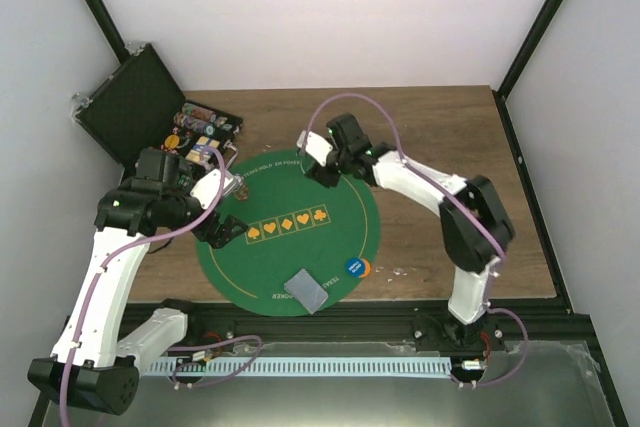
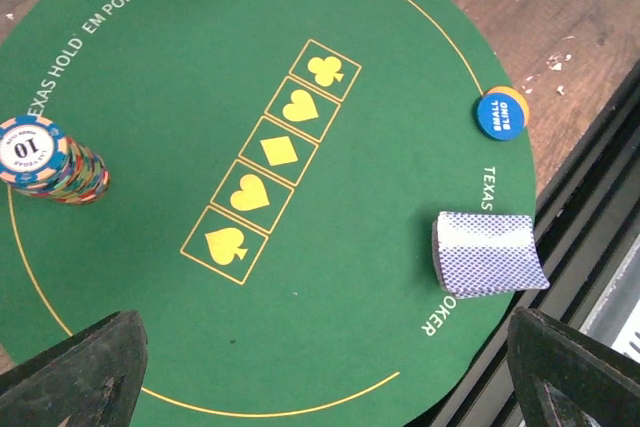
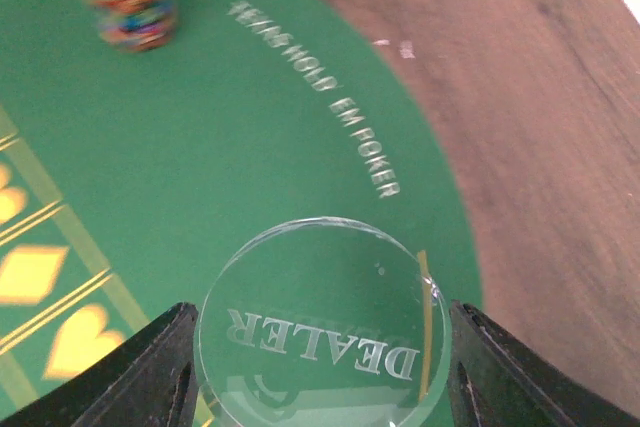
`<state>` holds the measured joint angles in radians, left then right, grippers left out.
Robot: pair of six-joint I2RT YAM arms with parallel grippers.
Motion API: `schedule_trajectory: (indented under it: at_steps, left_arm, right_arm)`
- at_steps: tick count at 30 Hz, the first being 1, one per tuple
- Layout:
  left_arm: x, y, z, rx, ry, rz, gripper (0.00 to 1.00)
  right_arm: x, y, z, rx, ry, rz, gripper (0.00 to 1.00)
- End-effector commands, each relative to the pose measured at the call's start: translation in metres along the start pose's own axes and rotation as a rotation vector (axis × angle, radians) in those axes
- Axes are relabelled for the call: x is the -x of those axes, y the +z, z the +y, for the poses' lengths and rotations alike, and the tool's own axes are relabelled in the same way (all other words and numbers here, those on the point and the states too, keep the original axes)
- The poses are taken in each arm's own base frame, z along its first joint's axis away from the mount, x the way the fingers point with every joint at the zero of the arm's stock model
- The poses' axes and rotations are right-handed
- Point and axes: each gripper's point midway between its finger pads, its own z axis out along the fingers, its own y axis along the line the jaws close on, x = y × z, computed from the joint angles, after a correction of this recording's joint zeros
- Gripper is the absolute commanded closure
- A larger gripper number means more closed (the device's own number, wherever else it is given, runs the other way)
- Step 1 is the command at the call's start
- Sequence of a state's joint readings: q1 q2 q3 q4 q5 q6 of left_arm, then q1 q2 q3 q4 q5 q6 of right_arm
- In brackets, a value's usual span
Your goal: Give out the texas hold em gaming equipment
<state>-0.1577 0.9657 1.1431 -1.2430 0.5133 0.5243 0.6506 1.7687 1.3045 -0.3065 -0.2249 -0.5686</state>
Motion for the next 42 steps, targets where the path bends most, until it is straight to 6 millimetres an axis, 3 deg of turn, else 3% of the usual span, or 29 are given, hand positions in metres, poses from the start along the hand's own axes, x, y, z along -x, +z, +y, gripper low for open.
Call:
schedule_trajectory:
  at_steps: [1,8,12,15,18,20,21,24,27,30,33,36,40,42]
  left_arm:
    - [0.005,0.002,0.010,0.048,-0.031,-0.026,0.01]
    - [0.006,0.004,0.015,0.061,-0.041,-0.028,0.01]
    - [0.007,0.005,0.015,0.054,-0.043,-0.027,0.01]
    - [0.006,0.006,0.015,0.050,-0.043,-0.025,0.01]
    - [0.005,0.006,0.015,0.047,-0.042,-0.018,0.01]
    - [0.005,0.006,0.015,0.046,-0.043,-0.019,0.01]
    - [0.005,0.006,0.015,0.045,-0.042,-0.019,0.00]
    - [0.005,0.005,0.013,0.037,-0.043,-0.021,0.00]
    - [0.005,0.004,0.012,0.036,-0.040,-0.022,0.00]
    - [0.005,0.003,0.011,0.036,-0.036,-0.022,0.00]
    - [0.004,0.003,0.011,0.039,-0.034,-0.020,0.01]
    - [0.004,0.003,0.012,0.042,-0.035,-0.018,0.01]
    - [0.004,0.002,0.013,0.047,-0.037,-0.018,0.01]
    - [0.004,0.002,0.013,0.050,-0.040,-0.016,0.00]
  right_arm:
    - [0.007,0.041,-0.044,-0.069,0.234,0.031,0.62]
    - [0.001,0.096,-0.060,-0.052,0.369,0.116,0.62]
    - [-0.014,0.117,-0.053,-0.043,0.388,0.176,0.61]
    - [-0.022,0.128,-0.043,-0.049,0.348,0.216,0.54]
    - [-0.024,0.132,-0.033,-0.039,0.326,0.241,0.37]
    - [-0.020,0.130,-0.031,-0.040,0.319,0.251,0.06]
    - [-0.015,0.126,-0.032,-0.045,0.319,0.248,0.01]
    - [0.009,0.101,-0.041,-0.066,0.337,0.216,0.00]
    - [0.034,0.057,-0.050,-0.114,0.350,0.161,0.00]
    - [0.037,0.007,-0.044,-0.139,0.363,0.147,0.00]
    - [0.010,-0.034,-0.021,-0.136,0.435,0.197,0.00]
    - [-0.037,-0.060,0.016,-0.109,0.565,0.280,0.00]
    - [-0.099,-0.080,0.064,-0.105,0.746,0.435,0.15]
    - [-0.120,-0.087,0.092,-0.105,0.783,0.522,0.19]
